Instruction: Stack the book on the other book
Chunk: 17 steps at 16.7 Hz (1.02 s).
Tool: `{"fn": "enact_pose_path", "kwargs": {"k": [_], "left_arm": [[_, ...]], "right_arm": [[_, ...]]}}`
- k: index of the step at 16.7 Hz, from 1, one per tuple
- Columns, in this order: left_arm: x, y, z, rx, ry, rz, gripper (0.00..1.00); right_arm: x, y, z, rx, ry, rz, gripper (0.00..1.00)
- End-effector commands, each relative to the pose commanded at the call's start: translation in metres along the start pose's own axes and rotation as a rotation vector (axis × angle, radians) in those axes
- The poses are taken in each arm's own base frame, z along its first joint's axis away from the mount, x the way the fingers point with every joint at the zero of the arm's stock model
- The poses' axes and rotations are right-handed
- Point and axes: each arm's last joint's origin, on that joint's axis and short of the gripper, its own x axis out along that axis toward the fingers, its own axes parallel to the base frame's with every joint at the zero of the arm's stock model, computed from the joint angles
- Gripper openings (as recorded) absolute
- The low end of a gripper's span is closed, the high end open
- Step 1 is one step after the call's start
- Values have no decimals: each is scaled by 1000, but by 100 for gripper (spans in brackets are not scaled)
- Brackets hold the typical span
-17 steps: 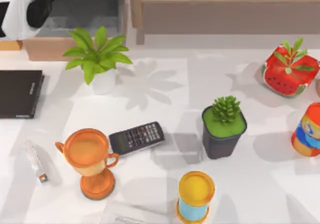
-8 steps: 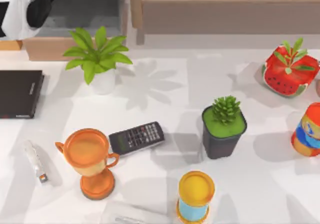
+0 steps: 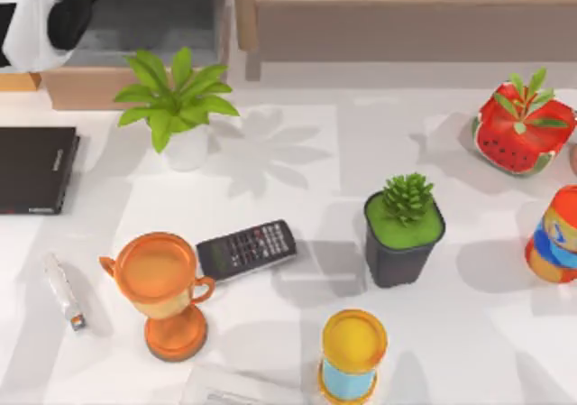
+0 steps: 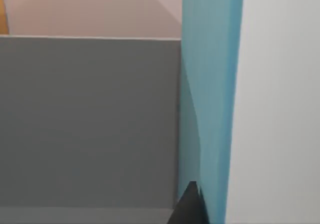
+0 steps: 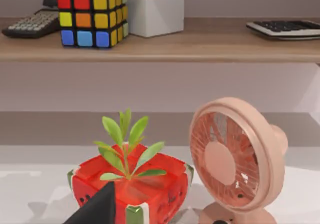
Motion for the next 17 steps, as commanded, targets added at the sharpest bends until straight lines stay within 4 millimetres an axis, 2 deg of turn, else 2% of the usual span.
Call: {"fn": "enact_pose_path", "kwargs": {"k": [7,12,14,17], "left_arm": [[-10,-1,10,1,-1,-2,0],[-9,0,10,2,-2,1,0],[-15,1,18,28,-28,-22,0],[-37,6,39,143,-111,-97,0]], "right_arm": [[0,0,0,0,0,0,100],[0,0,0,0,0,0,100],[0,0,0,0,0,0,100],[0,0,0,0,0,0,100]]}}
